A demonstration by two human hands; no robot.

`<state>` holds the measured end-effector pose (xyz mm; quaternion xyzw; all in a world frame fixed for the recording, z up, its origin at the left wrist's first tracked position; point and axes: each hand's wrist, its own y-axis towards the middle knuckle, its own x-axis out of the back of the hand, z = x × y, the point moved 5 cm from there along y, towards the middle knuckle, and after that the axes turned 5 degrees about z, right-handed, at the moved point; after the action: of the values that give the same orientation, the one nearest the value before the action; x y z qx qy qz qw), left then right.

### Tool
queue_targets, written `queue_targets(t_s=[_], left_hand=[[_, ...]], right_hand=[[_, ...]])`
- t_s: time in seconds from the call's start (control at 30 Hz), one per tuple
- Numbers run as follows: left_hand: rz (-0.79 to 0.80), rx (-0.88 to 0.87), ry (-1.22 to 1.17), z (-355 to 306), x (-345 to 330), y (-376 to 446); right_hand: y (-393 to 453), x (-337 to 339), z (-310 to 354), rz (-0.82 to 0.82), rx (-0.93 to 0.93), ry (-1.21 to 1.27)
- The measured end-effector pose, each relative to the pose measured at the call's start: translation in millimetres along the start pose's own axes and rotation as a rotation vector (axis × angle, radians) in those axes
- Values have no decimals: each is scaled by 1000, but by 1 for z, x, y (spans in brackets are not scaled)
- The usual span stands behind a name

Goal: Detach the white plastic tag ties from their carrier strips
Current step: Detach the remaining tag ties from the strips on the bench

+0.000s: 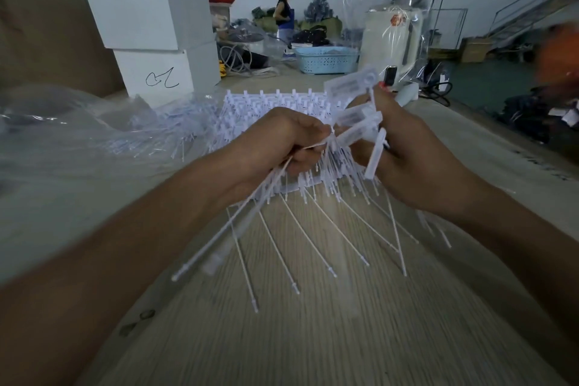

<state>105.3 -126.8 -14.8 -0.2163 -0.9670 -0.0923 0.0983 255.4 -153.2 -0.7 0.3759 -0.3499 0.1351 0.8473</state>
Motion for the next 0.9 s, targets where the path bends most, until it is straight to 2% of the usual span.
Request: queue_targets(t_s=[0.1, 0.17, 0.23, 0.3, 0.33, 0.4, 0.47, 0.63, 0.73, 0.8, 0.9], left_hand=[[-4, -59, 90, -5, 2, -1], [33, -84, 147, -7, 4, -3], [44, -108, 223, -9, 8, -3], [-5, -138, 311, -11, 12, -3], [-34, -154, 341, -11, 13, -3], [-62, -171, 360, -10, 12, -3], [-56, -161, 395, -6, 10, -1], [-98, -199, 443, -10, 12, -3], [-105, -250, 413, -15, 11, -5], [-117, -246, 417, -15, 11, -5], [-143, -159, 463, -7, 11, -3]], right_hand=[[3, 0, -1, -31, -21, 49], [6, 14, -10, -140, -101, 39], [5, 39, -29, -302, -239, 199], [1, 57, -41, -367, -319, 390], [1, 57, -45, -330, -357, 432], [1, 35, -43, -141, -422, 444], [-1, 3, -36, 19, -414, 457], [-2, -17, -29, 8, -468, 713], [-4, -18, -26, 78, -417, 611], [-6, -23, -27, 99, -399, 642], [-3, -19, -28, 28, -411, 724]])
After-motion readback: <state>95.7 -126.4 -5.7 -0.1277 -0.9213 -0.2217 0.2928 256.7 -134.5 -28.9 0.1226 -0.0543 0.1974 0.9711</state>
